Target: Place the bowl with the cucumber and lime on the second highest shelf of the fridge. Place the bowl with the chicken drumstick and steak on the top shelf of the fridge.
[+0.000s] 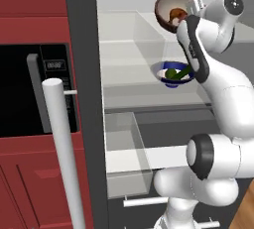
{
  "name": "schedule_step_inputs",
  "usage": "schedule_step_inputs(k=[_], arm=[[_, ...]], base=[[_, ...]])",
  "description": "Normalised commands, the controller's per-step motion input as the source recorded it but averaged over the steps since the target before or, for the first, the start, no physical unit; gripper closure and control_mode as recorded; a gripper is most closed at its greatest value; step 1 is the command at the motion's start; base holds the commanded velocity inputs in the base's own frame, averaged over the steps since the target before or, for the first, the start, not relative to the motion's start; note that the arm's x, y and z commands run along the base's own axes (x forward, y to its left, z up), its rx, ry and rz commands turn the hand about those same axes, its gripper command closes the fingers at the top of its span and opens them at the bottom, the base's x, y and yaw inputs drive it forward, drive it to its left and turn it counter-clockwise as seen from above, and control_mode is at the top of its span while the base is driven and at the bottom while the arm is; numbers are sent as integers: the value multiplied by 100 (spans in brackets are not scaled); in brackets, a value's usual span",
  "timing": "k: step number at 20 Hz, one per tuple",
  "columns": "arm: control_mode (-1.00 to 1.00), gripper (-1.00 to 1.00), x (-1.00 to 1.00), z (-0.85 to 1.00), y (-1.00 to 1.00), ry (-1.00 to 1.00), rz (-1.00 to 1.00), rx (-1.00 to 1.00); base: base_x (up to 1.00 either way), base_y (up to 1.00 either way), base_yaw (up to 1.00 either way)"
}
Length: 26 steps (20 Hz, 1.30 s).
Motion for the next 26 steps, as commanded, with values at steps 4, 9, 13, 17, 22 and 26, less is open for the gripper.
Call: schedule_step_inputs(k=[4,9,13,17,22,26], arm=[[-100,-100,-22,83,1,-26,-6,-2],[-100,-100,-95,23,10,-54,-1,-11],[-100,-100,-100,-52,13,-53,0,-11],[-100,-100,-100,-87,25,-22,0,-10],[-100,-100,-100,-80,30,5,0,-10],[-100,-100,-100,15,2,34,-13,7]], base=[[0,0,0],[0,0,0],[0,0,0],[0,0,0],[0,0,0],[0,0,0]])
